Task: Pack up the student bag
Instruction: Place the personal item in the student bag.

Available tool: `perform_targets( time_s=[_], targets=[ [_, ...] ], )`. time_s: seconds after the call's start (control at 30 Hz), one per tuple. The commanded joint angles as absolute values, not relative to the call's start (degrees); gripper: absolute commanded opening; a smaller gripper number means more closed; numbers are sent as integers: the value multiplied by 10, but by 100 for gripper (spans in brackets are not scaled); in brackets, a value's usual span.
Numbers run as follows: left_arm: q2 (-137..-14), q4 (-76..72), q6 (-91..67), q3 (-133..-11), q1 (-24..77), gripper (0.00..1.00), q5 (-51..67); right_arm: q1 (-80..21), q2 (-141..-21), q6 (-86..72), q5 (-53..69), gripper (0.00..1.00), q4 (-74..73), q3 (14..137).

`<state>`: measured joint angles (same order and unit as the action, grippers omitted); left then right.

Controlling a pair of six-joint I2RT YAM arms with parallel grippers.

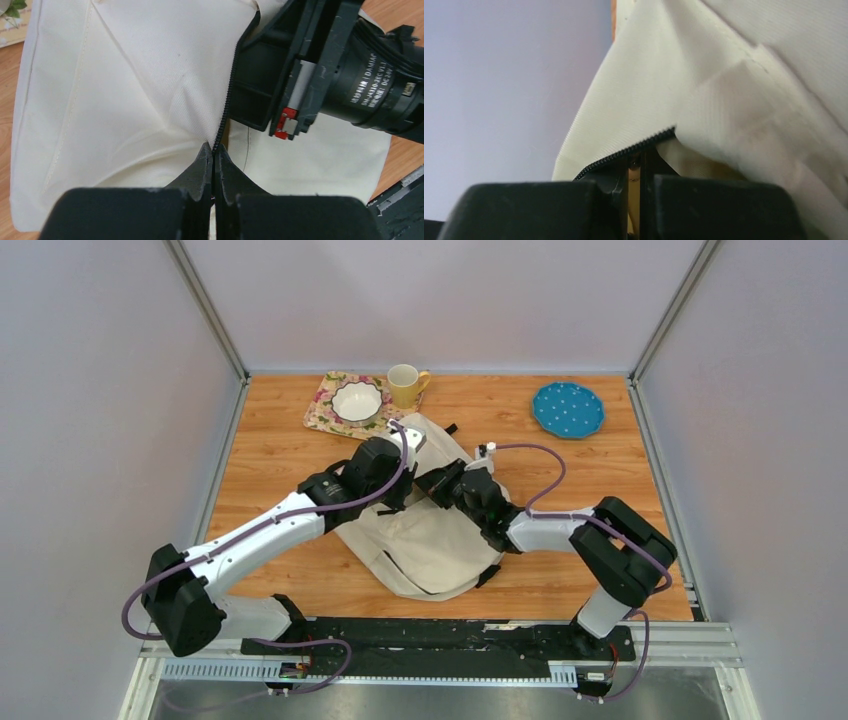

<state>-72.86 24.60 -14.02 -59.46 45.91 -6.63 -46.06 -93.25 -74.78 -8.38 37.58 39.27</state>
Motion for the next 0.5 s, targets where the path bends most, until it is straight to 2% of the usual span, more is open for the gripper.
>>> perform_targets(
  time_s=[0.0, 0.13, 0.23, 0.33, 0.37, 0.43, 0.47],
  targets=[
    [-705, 222, -153, -604, 455, 0, -50, -466, -991, -773, -91, 0, 482, 450],
    [-707, 222, -156, -606, 453, 0, -51, -472, -1037, -785, -104, 1, 492, 485],
    [-706, 221, -159, -602, 448, 0, -51, -482, -1036, -781, -134, 12, 469, 473],
    [-705, 219, -161, -593, 445, 0, -52, -483, -1015, -757, -138, 32, 444, 449],
    [-704, 218, -164, -592, 443, 0, -52, -483, -999, -739, -142, 42, 439, 437],
    [-701, 215, -168, -585, 441, 0, -52, -480, -971, -728, -142, 54, 407, 430],
    [-700, 215, -167, -584, 440, 0, -52, -480, -960, -704, -142, 56, 403, 416]
  ],
)
